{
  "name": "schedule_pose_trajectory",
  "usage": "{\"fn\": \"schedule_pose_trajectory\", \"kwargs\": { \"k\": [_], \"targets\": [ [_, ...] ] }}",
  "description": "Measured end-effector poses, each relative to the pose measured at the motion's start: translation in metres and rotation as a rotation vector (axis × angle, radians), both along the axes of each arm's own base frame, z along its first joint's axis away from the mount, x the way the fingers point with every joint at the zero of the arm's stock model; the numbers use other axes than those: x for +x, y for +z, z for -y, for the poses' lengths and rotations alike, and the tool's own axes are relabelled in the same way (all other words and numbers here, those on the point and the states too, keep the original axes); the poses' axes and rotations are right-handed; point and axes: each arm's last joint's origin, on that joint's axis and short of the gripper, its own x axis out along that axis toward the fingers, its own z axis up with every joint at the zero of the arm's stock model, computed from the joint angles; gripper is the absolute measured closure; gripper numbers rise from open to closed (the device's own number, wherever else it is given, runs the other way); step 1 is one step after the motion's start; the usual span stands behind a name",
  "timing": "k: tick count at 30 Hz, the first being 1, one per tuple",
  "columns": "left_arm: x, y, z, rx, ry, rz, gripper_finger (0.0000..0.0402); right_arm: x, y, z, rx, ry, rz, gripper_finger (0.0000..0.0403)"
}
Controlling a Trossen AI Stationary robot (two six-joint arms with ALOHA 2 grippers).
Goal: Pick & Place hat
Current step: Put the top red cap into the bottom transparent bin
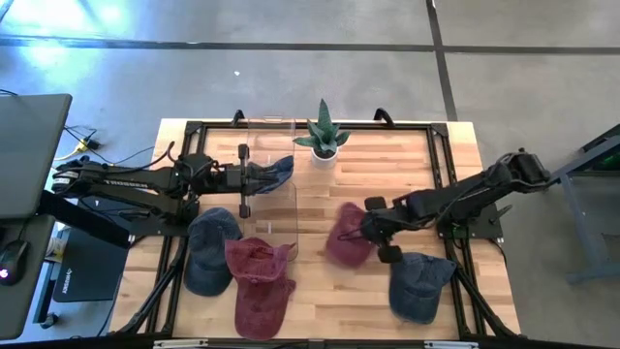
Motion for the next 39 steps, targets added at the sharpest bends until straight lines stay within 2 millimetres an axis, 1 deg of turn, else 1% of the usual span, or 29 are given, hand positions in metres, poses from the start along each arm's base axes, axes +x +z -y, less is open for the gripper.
{"fn": "schedule_pose_trajectory", "kwargs": {
  "k": [2, 4, 8, 10, 12, 14, 16, 18, 21, 24, 26, 28, 31, 32, 33, 35, 37, 39],
  "targets": [
    [0.000, 0.000, 0.000, -0.001, 0.004, 0.000, 0.0402, 0.001, 0.006, 0.000, 0.013, -0.061, -0.003, 0.0360],
    [0.000, 0.000, 0.000, -0.004, 0.005, -0.002, 0.0402, 0.002, 0.012, 0.000, 0.045, -0.117, -0.023, 0.0330],
    [0.000, -0.001, 0.000, -0.027, 0.003, -0.006, 0.0402, -0.001, 0.015, 0.001, 0.076, -0.227, -0.076, 0.0253],
    [0.000, -0.001, 0.000, -0.030, 0.003, -0.005, 0.0402, -0.007, 0.010, 0.004, 0.014, -0.283, -0.111, 0.0212],
    [0.000, -0.001, 0.000, -0.030, 0.003, -0.006, 0.0401, -0.013, 0.004, 0.011, -0.083, -0.337, -0.137, 0.0174],
    [0.000, -0.001, 0.000, -0.032, 0.001, -0.009, 0.0402, -0.018, -0.003, 0.019, -0.189, -0.374, -0.154, 0.0145],
    [0.000, -0.001, 0.000, -0.032, -0.011, -0.013, 0.0402, -0.019, -0.009, 0.026, -0.236, -0.370, -0.156, 0.0131],
    [0.003, -0.003, 0.000, -0.032, -0.019, -0.017, 0.0402, -0.017, -0.018, 0.032, -0.181, -0.347, -0.141, 0.0128],
    [0.007, -0.007, 0.000, -0.031, -0.021, -0.041, 0.0402, -0.014, -0.032, 0.040, -0.046, -0.270, -0.100, 0.0144],
    [0.012, -0.009, 0.000, -0.025, -0.024, -0.036, 0.0402, -0.013, -0.040, 0.045, 0.019, -0.212, -0.063, 0.0186],
    [0.017, -0.012, 0.000, -0.009, -0.024, -0.048, 0.0402, -0.014, -0.043, 0.048, 0.041, -0.207, -0.061, 0.0229],
    [0.024, -0.016, 0.000, 0.005, -0.024, -0.056, 0.0402, -0.014, -0.044, 0.049, 0.065, -0.204, -0.062, 0.0284],
    [0.030, -0.013, 0.000, 0.013, -0.024, -0.069, 0.0402, -0.014, -0.045, 0.049, 0.087, -0.194, -0.066, 0.0367],
    [0.032, -0.011, 0.000, 0.013, -0.024, -0.071, 0.0402, -0.014, -0.045, 0.048, 0.083, -0.185, -0.064, 0.0383],
    [0.035, -0.009, 0.000, 0.013, -0.024, -0.069, 0.0402, -0.014, -0.044, 0.047, 0.067, -0.181, -0.059, 0.0390],
    [0.040, -0.010, 0.002, 0.012, -0.030, -0.085, 0.0402, -0.013, -0.042, 0.045, -0.003, -0.211, -0.051, 0.0381],
    [0.043, -0.012, 0.005, 0.020, -0.028, -0.103, 0.0402, -0.011, -0.034, 0.043, -0.110, -0.246, -0.044, 0.0373],
    [0.045, -0.009, 0.008, 0.026, -0.018, -0.092, 0.0402, -0.009, -0.022, 0.041, -0.247, -0.278, -0.038, 0.0380]
  ]
}}
